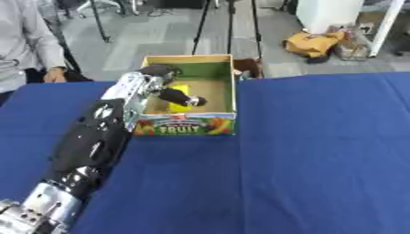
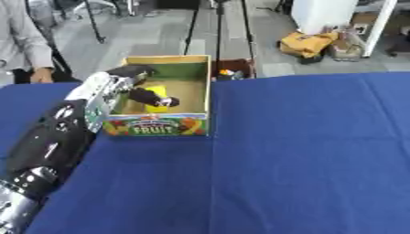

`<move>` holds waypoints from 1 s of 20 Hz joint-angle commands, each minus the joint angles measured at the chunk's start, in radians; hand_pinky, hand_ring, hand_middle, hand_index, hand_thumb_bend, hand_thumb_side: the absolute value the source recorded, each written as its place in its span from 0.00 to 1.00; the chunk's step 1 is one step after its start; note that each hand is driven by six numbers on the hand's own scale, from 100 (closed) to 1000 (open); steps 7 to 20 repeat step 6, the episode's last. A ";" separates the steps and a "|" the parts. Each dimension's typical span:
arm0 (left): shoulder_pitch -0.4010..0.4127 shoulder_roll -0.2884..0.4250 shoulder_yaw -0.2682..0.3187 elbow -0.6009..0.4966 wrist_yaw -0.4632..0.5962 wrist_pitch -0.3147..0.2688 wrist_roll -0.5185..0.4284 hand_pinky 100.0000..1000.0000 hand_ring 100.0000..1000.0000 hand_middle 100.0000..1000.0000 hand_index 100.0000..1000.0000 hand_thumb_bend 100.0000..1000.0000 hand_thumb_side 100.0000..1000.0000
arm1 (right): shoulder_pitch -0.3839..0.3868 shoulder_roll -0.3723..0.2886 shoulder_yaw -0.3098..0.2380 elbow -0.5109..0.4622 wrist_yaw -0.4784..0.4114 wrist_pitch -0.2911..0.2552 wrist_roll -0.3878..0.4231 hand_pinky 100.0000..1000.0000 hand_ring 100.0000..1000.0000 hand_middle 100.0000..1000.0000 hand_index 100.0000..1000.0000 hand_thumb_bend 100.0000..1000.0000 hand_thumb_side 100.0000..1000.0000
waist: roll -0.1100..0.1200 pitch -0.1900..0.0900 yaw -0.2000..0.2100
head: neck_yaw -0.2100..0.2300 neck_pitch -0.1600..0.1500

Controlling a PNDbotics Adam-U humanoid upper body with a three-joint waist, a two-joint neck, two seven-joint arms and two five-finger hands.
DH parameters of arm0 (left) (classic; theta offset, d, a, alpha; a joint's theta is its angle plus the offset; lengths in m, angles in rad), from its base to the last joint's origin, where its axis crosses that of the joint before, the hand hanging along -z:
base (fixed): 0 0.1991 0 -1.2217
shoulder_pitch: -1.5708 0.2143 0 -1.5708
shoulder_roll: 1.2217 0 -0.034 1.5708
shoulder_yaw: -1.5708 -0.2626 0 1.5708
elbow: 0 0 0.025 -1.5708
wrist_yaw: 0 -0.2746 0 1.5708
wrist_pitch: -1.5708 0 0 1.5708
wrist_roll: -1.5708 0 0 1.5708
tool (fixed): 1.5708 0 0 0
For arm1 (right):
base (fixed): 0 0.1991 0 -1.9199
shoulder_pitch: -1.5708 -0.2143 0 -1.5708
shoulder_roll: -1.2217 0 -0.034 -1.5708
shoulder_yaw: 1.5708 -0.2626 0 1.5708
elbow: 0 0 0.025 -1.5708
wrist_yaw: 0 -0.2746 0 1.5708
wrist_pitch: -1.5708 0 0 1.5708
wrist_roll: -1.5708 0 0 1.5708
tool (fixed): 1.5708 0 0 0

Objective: Pick up objects on the table and place them in the box.

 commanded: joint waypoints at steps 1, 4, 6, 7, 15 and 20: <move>-0.032 0.030 -0.004 -0.080 0.017 -0.015 0.025 0.82 0.90 0.92 1.00 0.62 0.82 | -0.003 -0.010 -0.007 -0.015 -0.010 0.003 -0.003 0.75 0.84 0.71 0.85 0.00 1.00 | -0.004 -0.036 0.005 | -0.004 0.011; -0.034 0.051 -0.014 -0.145 0.010 -0.021 0.044 0.82 0.90 0.91 1.00 0.57 0.86 | 0.004 -0.011 -0.008 -0.015 -0.008 0.004 -0.004 0.75 0.84 0.71 0.85 0.00 1.00 | -0.006 -0.050 0.014 | -0.008 0.024; -0.029 0.067 -0.018 -0.188 0.008 -0.024 0.057 0.82 0.90 0.90 1.00 0.51 0.86 | 0.011 -0.012 -0.009 -0.015 -0.007 0.006 -0.005 0.75 0.84 0.71 0.85 0.00 1.00 | -0.008 -0.061 0.020 | -0.012 0.034; -0.029 0.067 -0.018 -0.188 0.008 -0.024 0.057 0.82 0.90 0.90 1.00 0.51 0.86 | 0.011 -0.012 -0.009 -0.015 -0.007 0.006 -0.005 0.75 0.84 0.71 0.85 0.00 1.00 | -0.008 -0.061 0.020 | -0.012 0.034; -0.029 0.067 -0.018 -0.188 0.008 -0.024 0.057 0.82 0.90 0.90 1.00 0.51 0.86 | 0.011 -0.012 -0.009 -0.015 -0.007 0.006 -0.005 0.75 0.84 0.71 0.85 0.00 1.00 | -0.008 -0.061 0.020 | -0.012 0.034; -0.029 0.067 -0.018 -0.188 0.008 -0.024 0.057 0.82 0.90 0.90 1.00 0.51 0.86 | 0.011 -0.012 -0.009 -0.015 -0.007 0.006 -0.005 0.75 0.84 0.71 0.85 0.00 1.00 | -0.008 -0.061 0.020 | -0.012 0.034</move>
